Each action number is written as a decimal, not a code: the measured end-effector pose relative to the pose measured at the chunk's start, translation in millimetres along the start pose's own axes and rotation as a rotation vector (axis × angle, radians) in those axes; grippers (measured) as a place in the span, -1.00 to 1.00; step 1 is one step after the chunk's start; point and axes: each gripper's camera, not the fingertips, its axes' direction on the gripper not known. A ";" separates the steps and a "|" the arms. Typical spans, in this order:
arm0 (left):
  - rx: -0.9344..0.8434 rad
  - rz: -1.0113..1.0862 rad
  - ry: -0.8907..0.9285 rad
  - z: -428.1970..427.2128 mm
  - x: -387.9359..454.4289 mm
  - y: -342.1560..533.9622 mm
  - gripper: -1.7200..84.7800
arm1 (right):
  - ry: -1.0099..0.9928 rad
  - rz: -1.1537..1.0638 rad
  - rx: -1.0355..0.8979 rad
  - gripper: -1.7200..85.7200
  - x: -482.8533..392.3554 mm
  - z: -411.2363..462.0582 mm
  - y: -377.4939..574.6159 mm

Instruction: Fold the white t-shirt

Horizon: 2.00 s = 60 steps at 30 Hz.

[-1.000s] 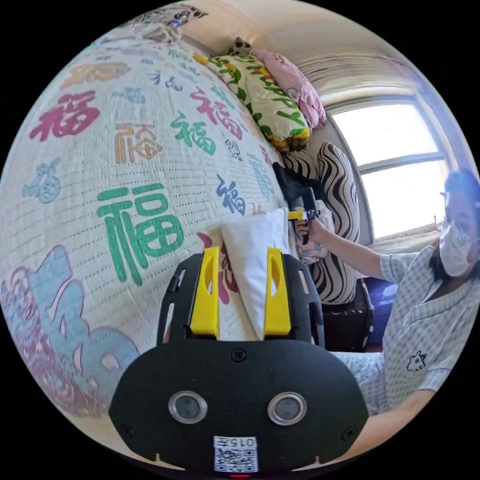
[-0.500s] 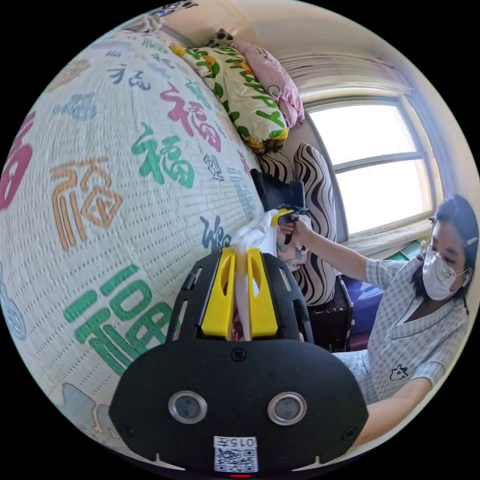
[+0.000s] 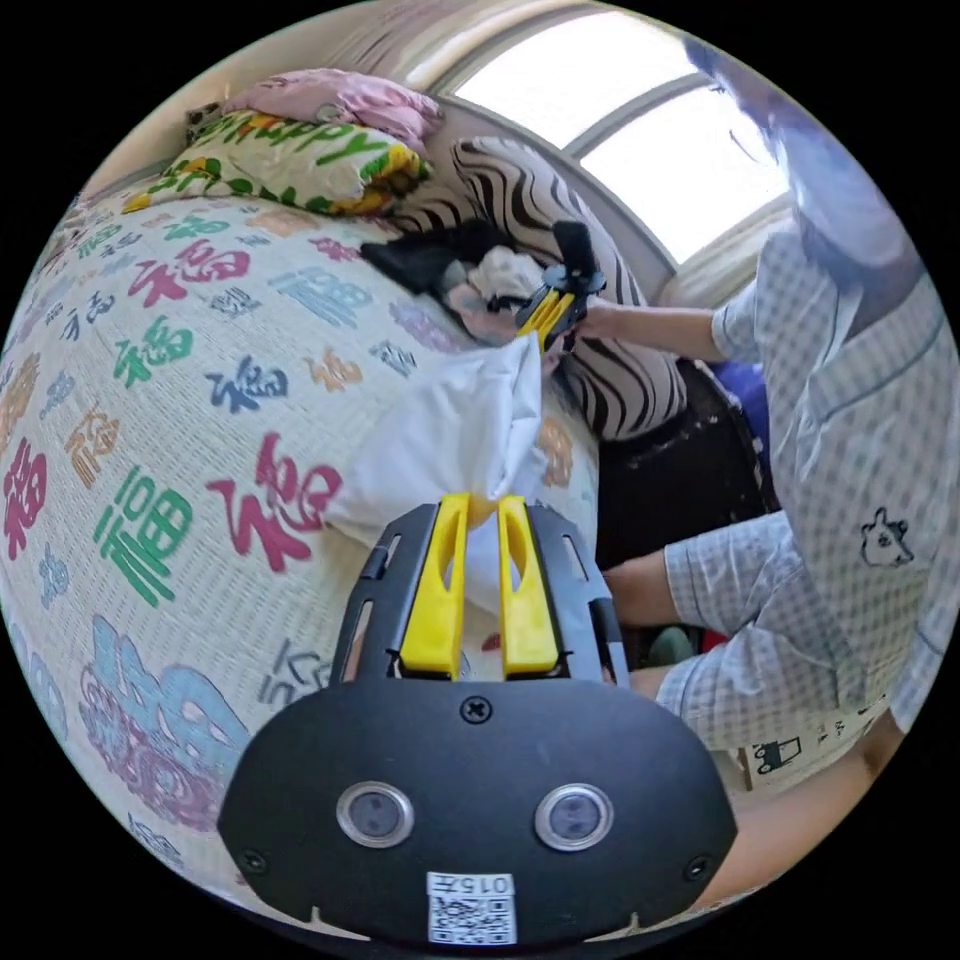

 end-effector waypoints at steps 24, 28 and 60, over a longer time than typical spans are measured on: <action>0.066 -0.334 -0.007 -40.2 46.1 67.8 -0.89 | -0.141 0.345 0.124 -0.97 12.3 118.2 47.9; -0.052 -0.407 0.099 -7.2 25.9 78.4 -0.96 | -0.251 0.357 -0.025 -0.97 38.6 191.0 32.3; 0.253 -0.506 0.479 -186.8 29.0 212.3 -0.70 | -0.648 0.646 0.350 -0.67 151.8 327.0 36.6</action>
